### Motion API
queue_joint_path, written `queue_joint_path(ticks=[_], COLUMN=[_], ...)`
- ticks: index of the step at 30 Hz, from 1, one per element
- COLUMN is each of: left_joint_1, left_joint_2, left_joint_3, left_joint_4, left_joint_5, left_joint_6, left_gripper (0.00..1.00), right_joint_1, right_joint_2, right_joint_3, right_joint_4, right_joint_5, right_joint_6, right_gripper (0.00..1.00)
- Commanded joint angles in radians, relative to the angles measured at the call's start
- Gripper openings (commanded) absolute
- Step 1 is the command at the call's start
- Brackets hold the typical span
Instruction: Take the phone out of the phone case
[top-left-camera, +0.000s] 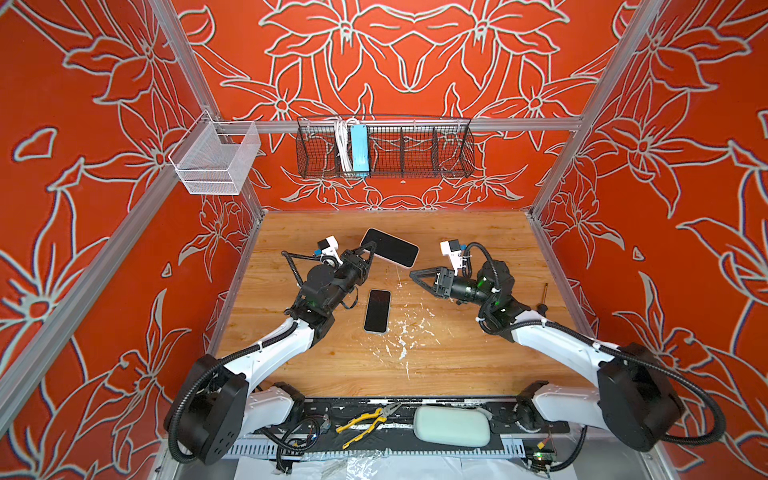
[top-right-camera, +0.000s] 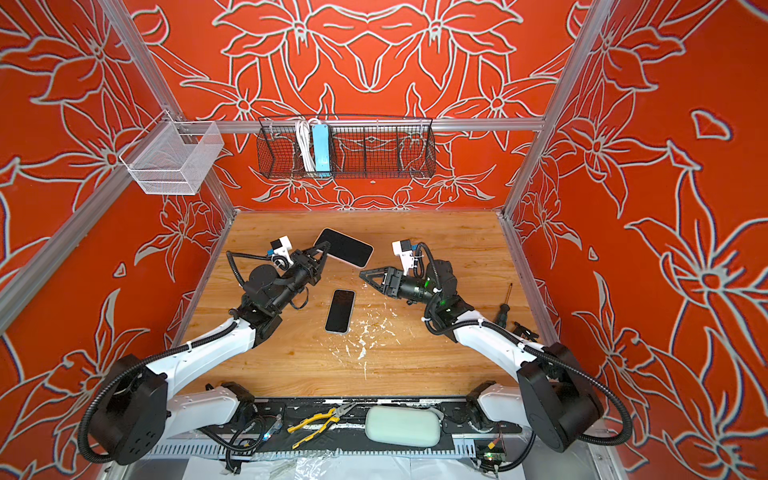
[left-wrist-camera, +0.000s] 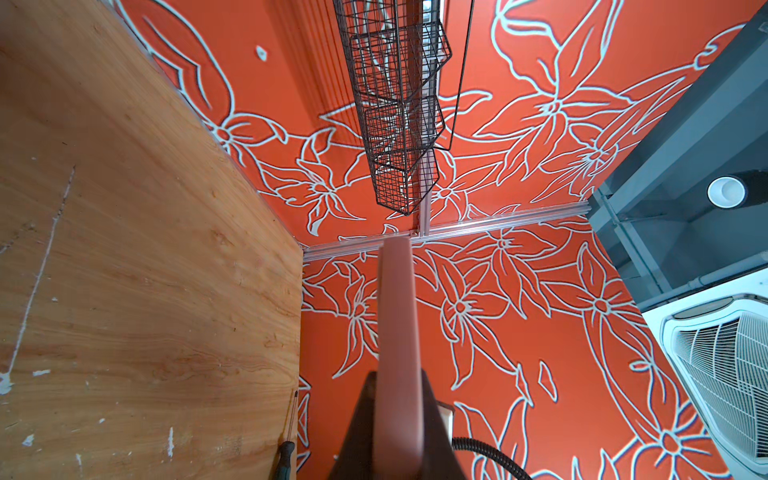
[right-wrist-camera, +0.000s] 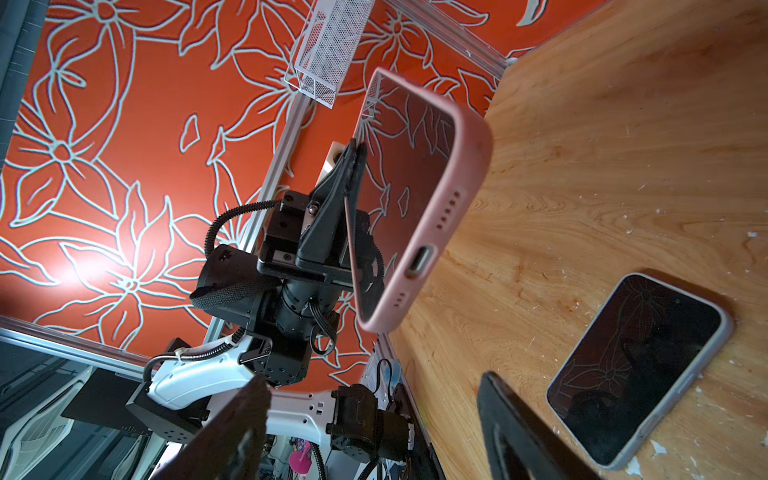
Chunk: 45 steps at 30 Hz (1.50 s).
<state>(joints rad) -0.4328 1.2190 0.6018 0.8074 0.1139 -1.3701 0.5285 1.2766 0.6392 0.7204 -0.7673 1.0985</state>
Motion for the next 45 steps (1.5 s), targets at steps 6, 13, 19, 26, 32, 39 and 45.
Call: queue_joint_path(ticks=[6, 13, 19, 26, 32, 39, 45], left_joint_1=[0.000, 0.000, 0.000, 0.000, 0.000, 0.000, 0.000], left_joint_2=[0.022, 0.017, 0.025, 0.026, 0.030, 0.043, 0.048], left_joint_3=[0.006, 0.002, 0.002, 0.000, -0.004, -0.005, 0.000], left_joint_4=[0.147, 0.137, 0.137, 0.136, 0.135, 0.138, 0.133], left_joint_5=[0.036, 0.033, 0.036, 0.039, 0.044, 0.042, 0.043], left_joint_6=[-0.057, -0.053, -0.057, -0.060, -0.072, -0.100, -0.114], left_gripper=[0.00, 0.00, 0.00, 0.00, 0.00, 0.00, 0.00], right_joint_1=[0.032, 0.050, 0.065, 0.069, 0.070, 0.071, 0.071], right_joint_2=[0.076, 0.114, 0.124, 0.134, 0.143, 0.148, 0.145], right_joint_3=[0.058, 0.071, 0.078, 0.093, 0.102, 0.101, 0.099], right_joint_4=[0.154, 0.195, 0.195, 0.191, 0.182, 0.175, 0.154], right_joint_5=[0.037, 0.075, 0.096, 0.100, 0.102, 0.099, 0.105], right_joint_6=[0.048, 0.054, 0.047, 0.037, 0.028, 0.007, -0.025], right_gripper=[0.74, 0.64, 0.53, 0.45, 0.35, 0.25, 0.16])
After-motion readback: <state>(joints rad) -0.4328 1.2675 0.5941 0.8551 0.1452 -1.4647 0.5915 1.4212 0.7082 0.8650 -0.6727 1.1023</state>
